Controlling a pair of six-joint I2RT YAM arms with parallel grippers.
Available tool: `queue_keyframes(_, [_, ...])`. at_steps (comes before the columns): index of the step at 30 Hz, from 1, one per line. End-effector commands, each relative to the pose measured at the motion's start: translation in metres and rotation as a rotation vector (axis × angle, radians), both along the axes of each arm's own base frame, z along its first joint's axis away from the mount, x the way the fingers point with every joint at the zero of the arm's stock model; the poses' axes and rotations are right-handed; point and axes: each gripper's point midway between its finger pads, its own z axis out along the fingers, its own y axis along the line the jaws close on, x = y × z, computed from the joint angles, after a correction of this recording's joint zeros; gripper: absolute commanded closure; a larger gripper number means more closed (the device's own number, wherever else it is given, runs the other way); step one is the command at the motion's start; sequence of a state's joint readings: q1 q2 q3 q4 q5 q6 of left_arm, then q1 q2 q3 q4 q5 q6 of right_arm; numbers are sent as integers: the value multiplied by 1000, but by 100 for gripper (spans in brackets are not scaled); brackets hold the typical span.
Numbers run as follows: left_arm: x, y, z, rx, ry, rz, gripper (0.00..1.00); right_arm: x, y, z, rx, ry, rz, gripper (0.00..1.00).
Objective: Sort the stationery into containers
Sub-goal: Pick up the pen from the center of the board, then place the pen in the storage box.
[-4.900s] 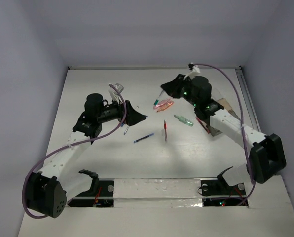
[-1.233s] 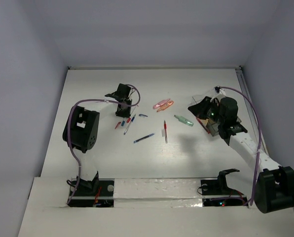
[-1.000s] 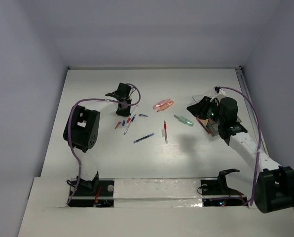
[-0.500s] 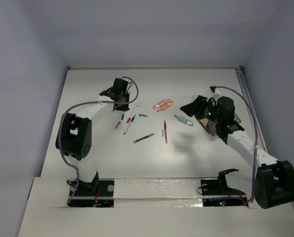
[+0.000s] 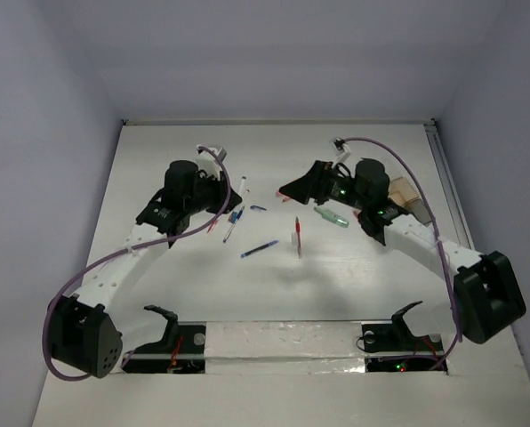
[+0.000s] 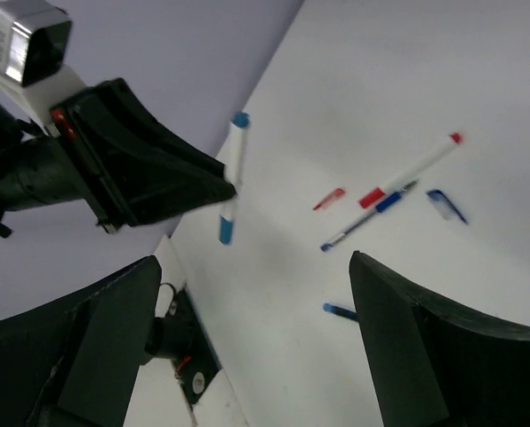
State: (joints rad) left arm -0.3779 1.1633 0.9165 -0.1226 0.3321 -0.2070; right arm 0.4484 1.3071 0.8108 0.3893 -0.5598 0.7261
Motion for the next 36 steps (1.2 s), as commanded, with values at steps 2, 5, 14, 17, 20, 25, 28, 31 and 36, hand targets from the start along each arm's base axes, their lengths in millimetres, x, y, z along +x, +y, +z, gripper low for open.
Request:
queue_keyframes(2, [-25,-33,34,-189,-76,-201,100,0,50,49,82,-113,80,7])
queue_keyframes(5, [-36,-43,36,-230,-78,-268,100,11,67,50,78,-109,68,10])
queue_keyframes(14, [-47,-45,50,-251,-123,-319,100,28,94,36,62,-77,74,20])
queue_keyframes(17, [-47,-44,52,-252,-128,-311,100,30,100,32,56,-68,74,30])
queue_keyframes(20, [-48,-45,50,-256,-120,-317,100,28,104,28,59,-62,79,48])
queue_keyframes(25, [-49,-44,52,-256,-129,-315,100,27,106,28,84,-39,86,79])
queue_keyframes(28, [-50,-43,52,-253,-126,-312,98,26,106,25,93,-18,85,100])
queue_keyframes(31, [-49,-42,51,-249,-126,-304,82,32,104,25,88,-8,46,100])
queue_keyframes(36, [-49,-38,54,-238,-144,-286,53,47,91,24,44,-13,-72,100])
